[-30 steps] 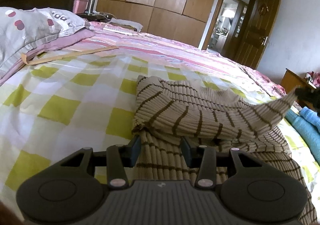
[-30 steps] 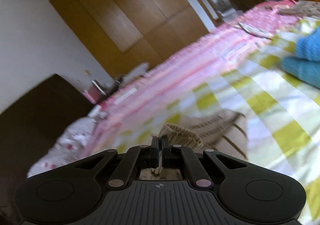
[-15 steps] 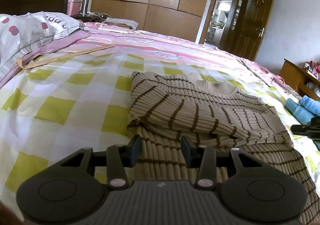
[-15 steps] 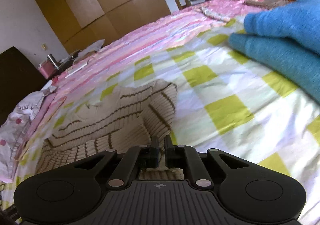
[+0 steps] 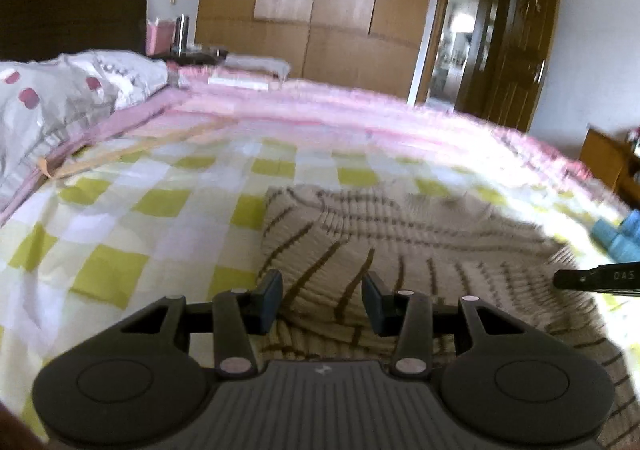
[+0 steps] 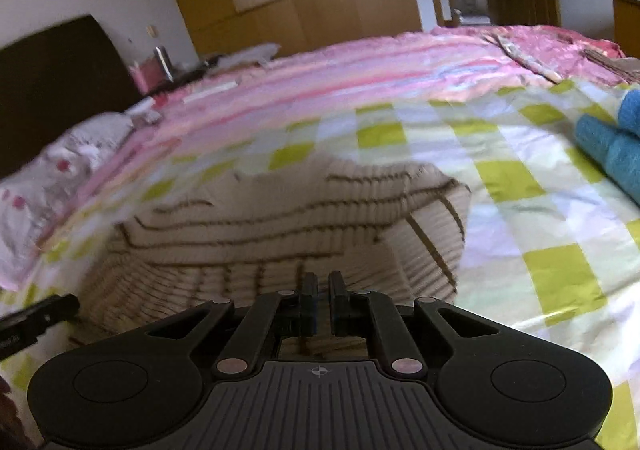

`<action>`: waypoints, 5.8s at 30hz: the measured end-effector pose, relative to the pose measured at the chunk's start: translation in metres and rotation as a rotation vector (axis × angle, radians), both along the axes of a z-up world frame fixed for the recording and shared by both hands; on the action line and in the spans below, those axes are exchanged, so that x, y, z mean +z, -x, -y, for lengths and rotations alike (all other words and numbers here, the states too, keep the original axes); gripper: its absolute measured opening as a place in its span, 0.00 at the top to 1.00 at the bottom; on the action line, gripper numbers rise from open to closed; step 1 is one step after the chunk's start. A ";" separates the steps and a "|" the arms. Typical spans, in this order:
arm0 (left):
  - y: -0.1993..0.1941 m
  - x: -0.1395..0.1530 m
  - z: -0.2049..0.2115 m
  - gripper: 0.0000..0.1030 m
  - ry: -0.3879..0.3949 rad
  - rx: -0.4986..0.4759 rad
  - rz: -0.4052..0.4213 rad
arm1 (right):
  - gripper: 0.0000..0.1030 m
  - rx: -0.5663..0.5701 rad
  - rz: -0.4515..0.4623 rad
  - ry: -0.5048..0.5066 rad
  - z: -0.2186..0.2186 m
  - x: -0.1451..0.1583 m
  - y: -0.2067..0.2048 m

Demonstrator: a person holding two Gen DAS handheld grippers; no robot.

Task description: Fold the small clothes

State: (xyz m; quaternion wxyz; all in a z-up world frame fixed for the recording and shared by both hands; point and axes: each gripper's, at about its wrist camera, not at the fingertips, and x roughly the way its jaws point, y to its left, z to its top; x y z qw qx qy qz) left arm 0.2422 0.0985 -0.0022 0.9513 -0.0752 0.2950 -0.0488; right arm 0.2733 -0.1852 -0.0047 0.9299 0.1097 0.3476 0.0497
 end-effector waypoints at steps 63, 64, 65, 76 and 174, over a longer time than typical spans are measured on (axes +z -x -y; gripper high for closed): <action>0.099 0.003 -0.007 0.52 -0.081 -0.068 -0.239 | 0.80 0.155 -0.096 -0.032 -0.007 0.018 0.128; 0.106 0.003 -0.010 0.52 -0.078 -0.063 -0.249 | 0.80 0.151 -0.103 -0.030 -0.004 0.018 0.135; 0.111 0.003 -0.012 0.52 -0.074 -0.058 -0.257 | 0.80 0.144 -0.109 -0.026 -0.002 0.018 0.144; 0.151 0.000 -0.027 0.52 -0.047 -0.010 -0.358 | 0.75 0.052 -0.161 -0.048 0.031 0.017 0.222; 0.111 0.034 -0.049 0.87 0.489 -0.099 -0.240 | 0.93 -0.030 0.015 -0.751 0.073 0.027 0.200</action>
